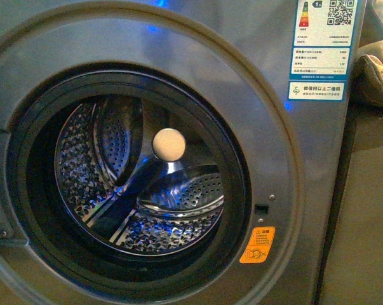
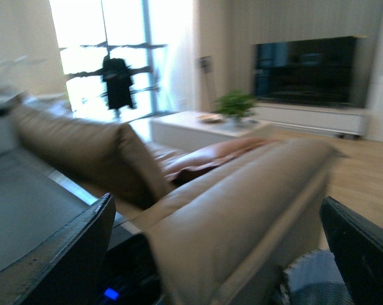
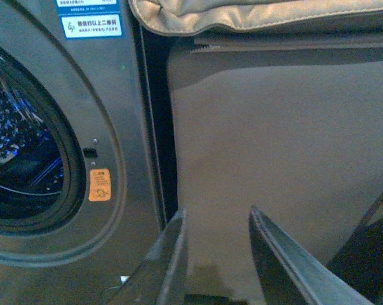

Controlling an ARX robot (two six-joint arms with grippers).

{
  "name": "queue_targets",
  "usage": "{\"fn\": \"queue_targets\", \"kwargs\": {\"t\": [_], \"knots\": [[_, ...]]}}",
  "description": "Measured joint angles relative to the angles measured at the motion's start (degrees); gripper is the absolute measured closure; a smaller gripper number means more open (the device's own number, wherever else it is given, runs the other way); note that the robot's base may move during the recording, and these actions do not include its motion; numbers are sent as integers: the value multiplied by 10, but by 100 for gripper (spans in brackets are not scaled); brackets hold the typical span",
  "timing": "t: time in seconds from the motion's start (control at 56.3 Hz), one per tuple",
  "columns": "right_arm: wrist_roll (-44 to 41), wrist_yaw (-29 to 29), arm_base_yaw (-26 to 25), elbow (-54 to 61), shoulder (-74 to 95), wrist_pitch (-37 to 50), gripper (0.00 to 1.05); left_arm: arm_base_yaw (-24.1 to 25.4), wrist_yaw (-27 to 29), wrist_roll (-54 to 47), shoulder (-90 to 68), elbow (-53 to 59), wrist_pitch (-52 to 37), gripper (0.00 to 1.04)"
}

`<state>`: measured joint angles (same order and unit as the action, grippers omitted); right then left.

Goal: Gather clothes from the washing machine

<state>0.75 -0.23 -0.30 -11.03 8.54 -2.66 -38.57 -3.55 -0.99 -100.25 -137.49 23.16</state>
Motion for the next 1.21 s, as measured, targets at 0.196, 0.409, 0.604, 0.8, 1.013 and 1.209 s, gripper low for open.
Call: {"fn": "queue_targets", "kwargs": {"t": [0.196, 0.409, 0.604, 0.8, 1.013, 1.209], "knots": [[-6, 0, 1, 38, -25, 12, 102, 15, 222, -14, -96, -197, 141, 7], [-6, 2, 1, 63, -43, 17, 102, 120, 329, -31, 73, -23, 52, 7], [-6, 1, 1, 73, -54, 20, 102, 188, 319, 33, 229, 181, 74, 7], [-6, 2, 1, 88, -68, 24, 102, 179, 270, 68, 268, 349, 54, 14], [-6, 2, 1, 107, -83, 24, 102, 205, 206, 21, 462, 719, -160, 53], [-6, 1, 1, 107, -83, 24, 102, 256, 165, 16, 569, 941, -256, 85]]}}
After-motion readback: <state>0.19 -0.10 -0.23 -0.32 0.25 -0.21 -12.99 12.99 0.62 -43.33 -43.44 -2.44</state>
